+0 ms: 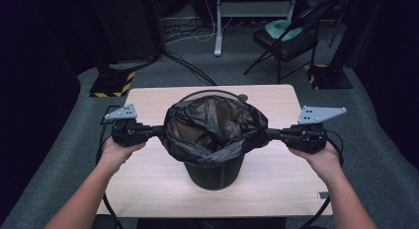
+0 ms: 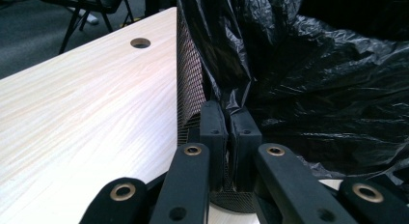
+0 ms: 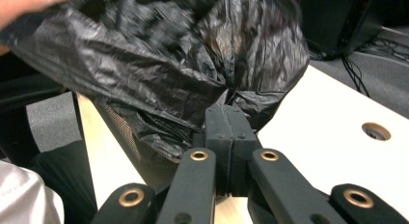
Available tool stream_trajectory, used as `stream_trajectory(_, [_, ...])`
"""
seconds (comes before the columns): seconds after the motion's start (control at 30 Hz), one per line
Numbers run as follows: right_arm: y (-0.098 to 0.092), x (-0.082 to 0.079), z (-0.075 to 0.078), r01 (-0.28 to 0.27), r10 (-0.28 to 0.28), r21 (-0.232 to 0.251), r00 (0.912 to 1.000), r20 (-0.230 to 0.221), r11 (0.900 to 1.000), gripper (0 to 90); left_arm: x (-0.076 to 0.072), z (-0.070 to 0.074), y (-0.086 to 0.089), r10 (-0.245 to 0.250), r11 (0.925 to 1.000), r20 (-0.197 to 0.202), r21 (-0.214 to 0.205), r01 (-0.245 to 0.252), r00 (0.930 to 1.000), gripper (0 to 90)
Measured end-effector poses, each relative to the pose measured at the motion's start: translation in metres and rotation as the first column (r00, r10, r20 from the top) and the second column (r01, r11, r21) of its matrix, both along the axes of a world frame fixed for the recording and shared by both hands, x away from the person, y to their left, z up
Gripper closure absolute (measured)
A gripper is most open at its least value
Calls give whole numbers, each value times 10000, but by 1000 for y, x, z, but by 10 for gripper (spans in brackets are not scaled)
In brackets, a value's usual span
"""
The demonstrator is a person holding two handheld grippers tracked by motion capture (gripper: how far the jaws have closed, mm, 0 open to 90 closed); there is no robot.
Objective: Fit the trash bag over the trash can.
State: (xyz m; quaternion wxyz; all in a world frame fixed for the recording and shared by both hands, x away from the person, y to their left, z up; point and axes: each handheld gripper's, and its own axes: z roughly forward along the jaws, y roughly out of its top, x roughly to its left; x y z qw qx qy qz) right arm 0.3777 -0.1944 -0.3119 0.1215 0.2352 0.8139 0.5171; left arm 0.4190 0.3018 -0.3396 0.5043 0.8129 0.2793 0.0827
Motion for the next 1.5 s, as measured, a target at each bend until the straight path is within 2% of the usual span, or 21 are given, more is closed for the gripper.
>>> stream_trajectory(0.17, [1,5,-14,125,-131,-271,9997,-218,9996,897,3,-4,-1,51,10000,-67,23,-51,10000,862])
stream_trajectory(0.33, [9,14,-23,274,-286,-576,9994,-214,9980,896,8,-6,-5,144,9999,-86,-39,-144,9999,863])
stream_trajectory(0.53, [17,32,-23,436,-450,-438,9985,-310,9981,897,17,-11,-13,178,9998,-91,124,-177,9998,863])
stream_trajectory(0.63, [21,40,-25,563,-581,-452,9975,-395,9974,897,23,-14,-14,310,9995,-209,57,-308,9993,863])
stream_trajectory(0.77, [18,43,-24,582,-598,-269,9963,-623,9979,883,21,-14,-13,295,9996,-229,46,-294,9993,862])
stream_trajectory(0.87, [11,36,-14,447,-438,141,9973,-591,9989,759,16,-10,-10,176,9998,-59,46,-176,9998,861])
stream_trajectory(0.97, [3,26,2,525,-510,495,9983,-296,9974,630,12,-6,-9,92,9999,32,-41,-92,10000,860])
stream_trajectory(1.03, [1,20,13,151,-135,770,9997,-217,9969,574,10,-6,-9,82,10000,60,0,-82,9999,860])
stream_trajectory(1.1, [5,15,21,-51,54,731,10000,-47,9973,512,8,-6,-9,44,10000,91,-4,-44,9999,857])
stream_trajectory(1.23, [19,8,28,-727,724,485,9973,72,9962,441,7,-4,-9,29,10000,127,-63,-28,9999,856])
stream_trajectory(1.33, [27,9,28,-1138,1138,303,9935,-7,9930,406,7,-4,-10,43,10000,113,2,-43,9999,856])
stream_trajectory(1.5, [32,14,23,-1272,1275,114,9914,-292,9918,386,8,-4,-8,71,10000,96,3,-71,9999,852])
